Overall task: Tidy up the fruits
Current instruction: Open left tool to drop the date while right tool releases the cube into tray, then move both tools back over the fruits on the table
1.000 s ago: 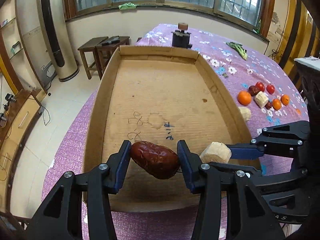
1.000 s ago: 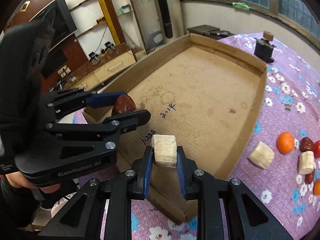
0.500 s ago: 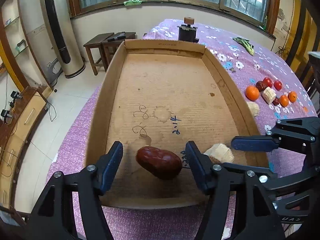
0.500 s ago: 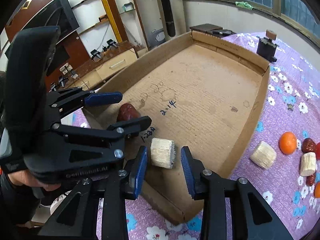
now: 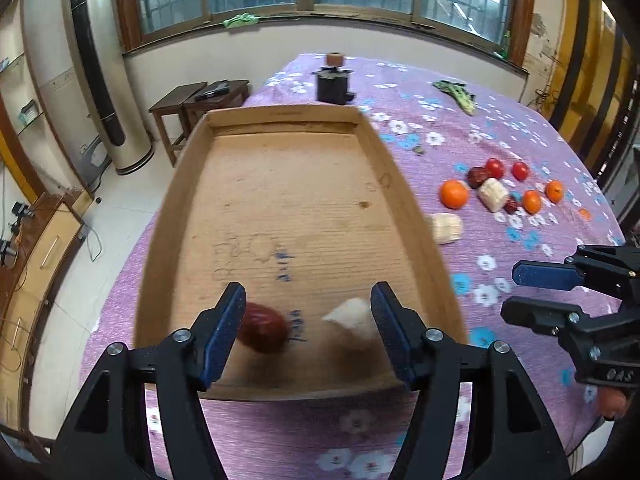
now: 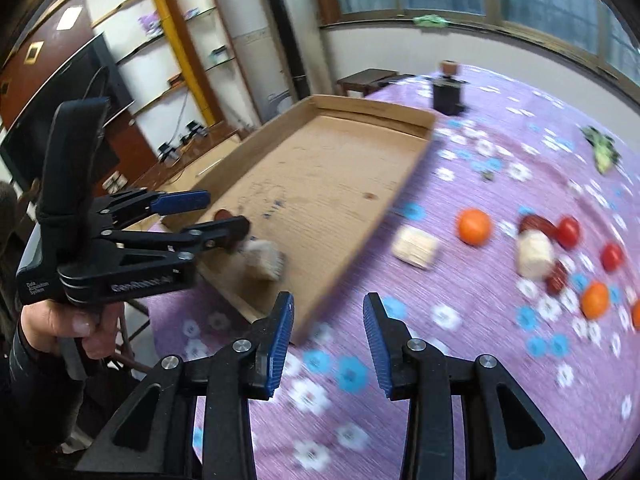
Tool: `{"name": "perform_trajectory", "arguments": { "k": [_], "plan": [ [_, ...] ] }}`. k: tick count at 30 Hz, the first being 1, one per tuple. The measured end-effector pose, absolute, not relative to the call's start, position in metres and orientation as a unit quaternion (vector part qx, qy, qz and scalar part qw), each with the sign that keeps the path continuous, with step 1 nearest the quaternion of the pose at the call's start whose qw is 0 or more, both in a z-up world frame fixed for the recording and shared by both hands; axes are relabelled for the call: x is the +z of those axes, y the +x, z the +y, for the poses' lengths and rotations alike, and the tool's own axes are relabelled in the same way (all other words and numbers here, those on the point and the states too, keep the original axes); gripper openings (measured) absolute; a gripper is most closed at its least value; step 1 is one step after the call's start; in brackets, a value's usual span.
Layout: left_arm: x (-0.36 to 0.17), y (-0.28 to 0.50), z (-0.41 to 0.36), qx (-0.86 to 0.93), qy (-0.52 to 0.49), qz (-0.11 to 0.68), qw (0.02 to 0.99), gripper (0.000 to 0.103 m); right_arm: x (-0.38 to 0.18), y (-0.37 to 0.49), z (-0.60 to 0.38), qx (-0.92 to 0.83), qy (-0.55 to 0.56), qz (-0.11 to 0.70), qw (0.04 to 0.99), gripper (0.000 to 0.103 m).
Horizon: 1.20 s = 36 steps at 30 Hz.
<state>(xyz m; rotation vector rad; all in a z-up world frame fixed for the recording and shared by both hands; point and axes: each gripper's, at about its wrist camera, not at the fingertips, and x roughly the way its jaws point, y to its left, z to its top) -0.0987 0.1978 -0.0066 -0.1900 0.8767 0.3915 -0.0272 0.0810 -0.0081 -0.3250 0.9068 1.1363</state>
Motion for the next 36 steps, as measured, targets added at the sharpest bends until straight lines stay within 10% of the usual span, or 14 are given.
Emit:
{"name": "perform_trajectory", "arguments": {
  "k": [36],
  "plan": [
    [-0.012,0.027,0.071,0.033,-0.09,0.445,0.891,0.064,-0.031,0.08,-0.059,0.353,-0.077,0.441,0.821,0.037]
  ]
}}
